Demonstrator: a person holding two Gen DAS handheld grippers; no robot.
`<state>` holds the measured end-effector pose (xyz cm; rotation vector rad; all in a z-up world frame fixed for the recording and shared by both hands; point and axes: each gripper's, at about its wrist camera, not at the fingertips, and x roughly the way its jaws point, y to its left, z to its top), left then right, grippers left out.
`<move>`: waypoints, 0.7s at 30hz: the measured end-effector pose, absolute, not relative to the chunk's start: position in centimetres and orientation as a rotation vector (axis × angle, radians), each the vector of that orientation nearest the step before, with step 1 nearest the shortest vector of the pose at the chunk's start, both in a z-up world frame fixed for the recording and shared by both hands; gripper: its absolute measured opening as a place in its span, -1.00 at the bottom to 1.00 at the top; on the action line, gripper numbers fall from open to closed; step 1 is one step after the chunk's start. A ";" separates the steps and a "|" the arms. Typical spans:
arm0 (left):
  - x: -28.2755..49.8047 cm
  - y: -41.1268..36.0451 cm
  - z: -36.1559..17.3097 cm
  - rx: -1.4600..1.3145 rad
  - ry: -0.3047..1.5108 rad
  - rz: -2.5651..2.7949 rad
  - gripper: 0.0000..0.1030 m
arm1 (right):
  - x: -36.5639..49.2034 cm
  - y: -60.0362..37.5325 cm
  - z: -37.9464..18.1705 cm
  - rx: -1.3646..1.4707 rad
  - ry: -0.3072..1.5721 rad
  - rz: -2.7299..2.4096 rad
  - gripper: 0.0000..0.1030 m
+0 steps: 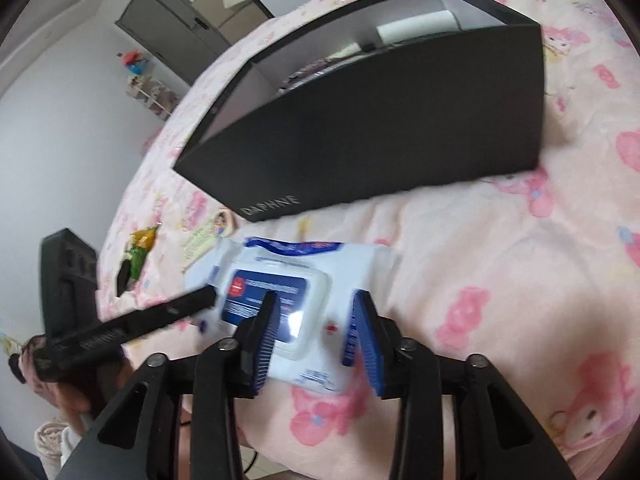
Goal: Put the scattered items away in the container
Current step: 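Carry the held wet-wipes pack with the left gripper toward the black box, then lower the wipes pack into the black box and open the left gripper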
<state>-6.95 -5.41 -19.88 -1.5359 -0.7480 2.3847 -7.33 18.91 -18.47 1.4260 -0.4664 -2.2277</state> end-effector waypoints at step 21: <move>-4.8 -6.3 -20.8 -1.609 -0.870 2.248 -0.16 | -7.6 17.9 -20.1 1.478 -0.435 -2.124 -0.19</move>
